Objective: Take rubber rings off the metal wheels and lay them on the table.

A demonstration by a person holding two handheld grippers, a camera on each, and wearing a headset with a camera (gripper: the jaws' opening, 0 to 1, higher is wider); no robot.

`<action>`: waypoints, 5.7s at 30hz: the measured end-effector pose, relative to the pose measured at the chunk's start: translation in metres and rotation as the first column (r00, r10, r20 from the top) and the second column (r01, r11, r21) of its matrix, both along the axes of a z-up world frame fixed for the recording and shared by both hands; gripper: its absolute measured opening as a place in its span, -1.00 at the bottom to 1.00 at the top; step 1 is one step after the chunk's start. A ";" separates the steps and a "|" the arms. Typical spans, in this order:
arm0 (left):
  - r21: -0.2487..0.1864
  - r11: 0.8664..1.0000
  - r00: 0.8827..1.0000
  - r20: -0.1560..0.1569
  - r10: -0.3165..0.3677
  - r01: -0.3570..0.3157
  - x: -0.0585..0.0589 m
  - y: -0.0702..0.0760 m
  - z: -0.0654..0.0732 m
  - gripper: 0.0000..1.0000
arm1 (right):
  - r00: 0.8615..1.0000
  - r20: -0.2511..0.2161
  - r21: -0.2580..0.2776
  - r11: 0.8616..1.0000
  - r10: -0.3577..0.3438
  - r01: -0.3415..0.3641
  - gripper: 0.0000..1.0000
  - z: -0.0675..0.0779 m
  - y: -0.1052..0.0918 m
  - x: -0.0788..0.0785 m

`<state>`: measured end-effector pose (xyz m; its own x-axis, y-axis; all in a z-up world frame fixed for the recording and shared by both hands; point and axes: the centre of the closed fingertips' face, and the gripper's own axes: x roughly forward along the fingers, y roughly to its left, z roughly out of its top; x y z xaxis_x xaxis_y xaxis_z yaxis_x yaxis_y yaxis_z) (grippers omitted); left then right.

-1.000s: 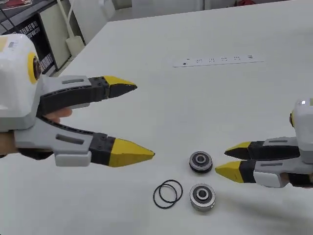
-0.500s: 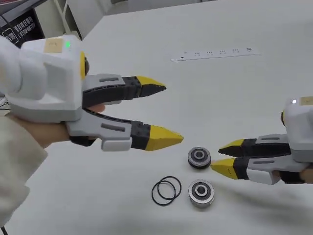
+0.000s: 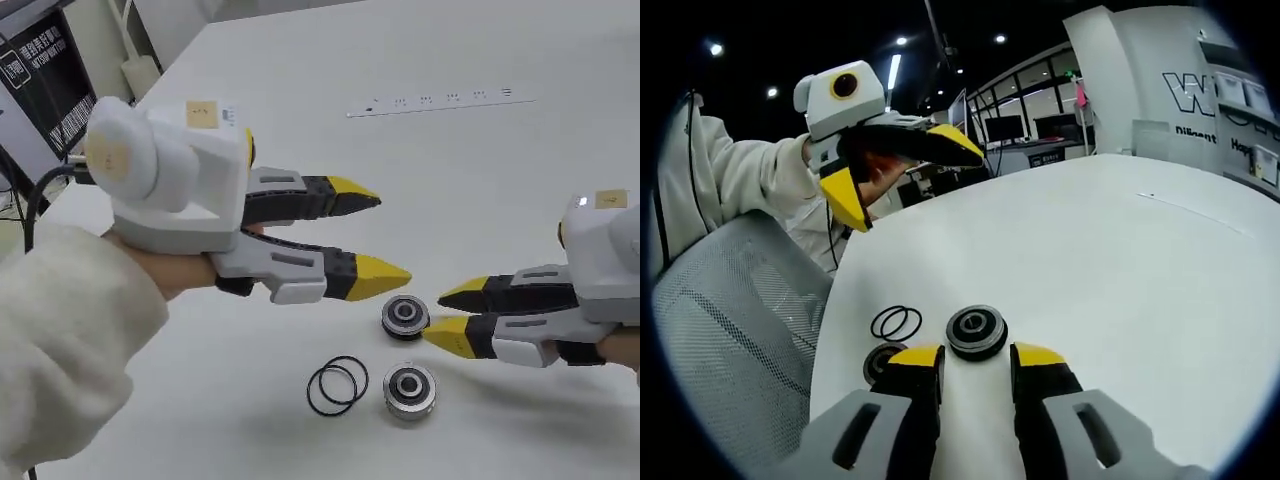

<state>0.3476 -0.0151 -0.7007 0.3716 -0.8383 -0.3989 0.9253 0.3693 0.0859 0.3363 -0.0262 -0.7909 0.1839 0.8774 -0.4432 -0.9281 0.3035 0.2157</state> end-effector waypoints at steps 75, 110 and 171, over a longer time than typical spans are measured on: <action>0.130 0.991 0.990 -0.136 0.034 -0.017 -0.004 -0.005 -0.091 -0.72 | 0.990 0.114 -0.090 0.993 0.089 -0.079 -0.85 -0.014 0.004 -0.003; 0.136 0.991 0.992 -0.120 0.026 -0.009 -0.004 -0.004 -0.092 -0.73 | 0.962 -0.224 0.089 0.980 -0.155 0.179 -1.00 -0.004 -0.001 0.012; 0.114 0.993 0.989 -0.137 0.046 -0.031 -0.011 0.024 -0.062 -0.35 | 0.971 -0.190 0.078 0.983 -0.148 0.165 -1.00 0.014 0.003 0.014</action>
<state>0.3363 0.0091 -0.7627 0.3370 -0.7720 -0.5389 0.9163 0.4004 -0.0006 0.3505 -0.0231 -0.7764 0.2452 0.8828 -0.4006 -0.8130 0.4124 0.4111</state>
